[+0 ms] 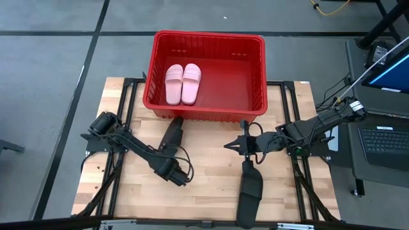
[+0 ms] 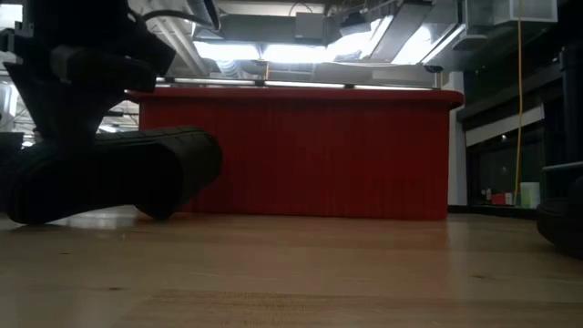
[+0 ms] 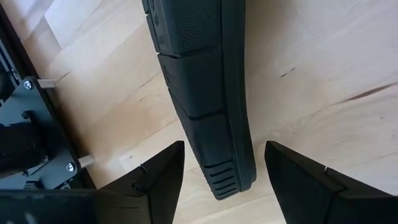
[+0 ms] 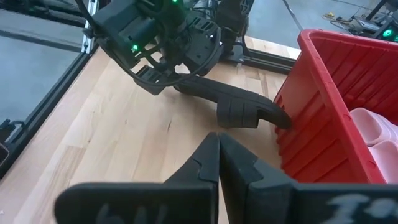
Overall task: Pick and place slides into bin
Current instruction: Put the left black slipper into the red bin
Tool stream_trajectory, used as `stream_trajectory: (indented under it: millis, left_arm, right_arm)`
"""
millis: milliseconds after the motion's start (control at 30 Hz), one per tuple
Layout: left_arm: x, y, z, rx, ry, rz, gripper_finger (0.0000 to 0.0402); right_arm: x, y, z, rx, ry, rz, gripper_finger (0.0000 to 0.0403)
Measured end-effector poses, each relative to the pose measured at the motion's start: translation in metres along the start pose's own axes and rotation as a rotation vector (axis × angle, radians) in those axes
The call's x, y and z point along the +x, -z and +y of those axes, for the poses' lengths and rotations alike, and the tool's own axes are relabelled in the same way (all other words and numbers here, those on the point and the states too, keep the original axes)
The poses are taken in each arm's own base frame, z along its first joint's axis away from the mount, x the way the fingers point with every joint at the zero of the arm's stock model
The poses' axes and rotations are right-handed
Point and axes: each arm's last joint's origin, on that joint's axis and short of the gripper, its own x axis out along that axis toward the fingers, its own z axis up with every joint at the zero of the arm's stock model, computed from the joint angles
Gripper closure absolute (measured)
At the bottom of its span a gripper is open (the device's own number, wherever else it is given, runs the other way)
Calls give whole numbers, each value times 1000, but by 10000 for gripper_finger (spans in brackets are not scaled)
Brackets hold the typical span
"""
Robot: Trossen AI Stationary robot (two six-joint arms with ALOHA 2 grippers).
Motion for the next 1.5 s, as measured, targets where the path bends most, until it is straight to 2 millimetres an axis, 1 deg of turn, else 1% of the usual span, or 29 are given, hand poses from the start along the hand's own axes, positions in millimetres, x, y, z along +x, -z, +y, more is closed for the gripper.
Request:
stream_trajectory:
  millis: [200,567,733,1033,1233,1500]
  left_arm:
    - [0,0,0,-23,-5,1,182]
    - [0,0,0,-25,1,1,205]
    - [0,0,-1,-28,14,-2,229]
    - [0,0,-3,-63,33,-22,295]
    - [0,0,-4,-69,38,-32,329]
    - [-2,7,-4,-62,44,-59,338]
  right_arm:
    - [0,0,0,-9,0,0,395]
    - [0,0,0,-9,0,-1,395]
    - [0,0,0,-11,0,-1,395]
    - [0,0,0,-10,0,-1,395]
    - [0,0,0,-9,0,-1,395]
    - [0,0,0,-9,0,-1,395]
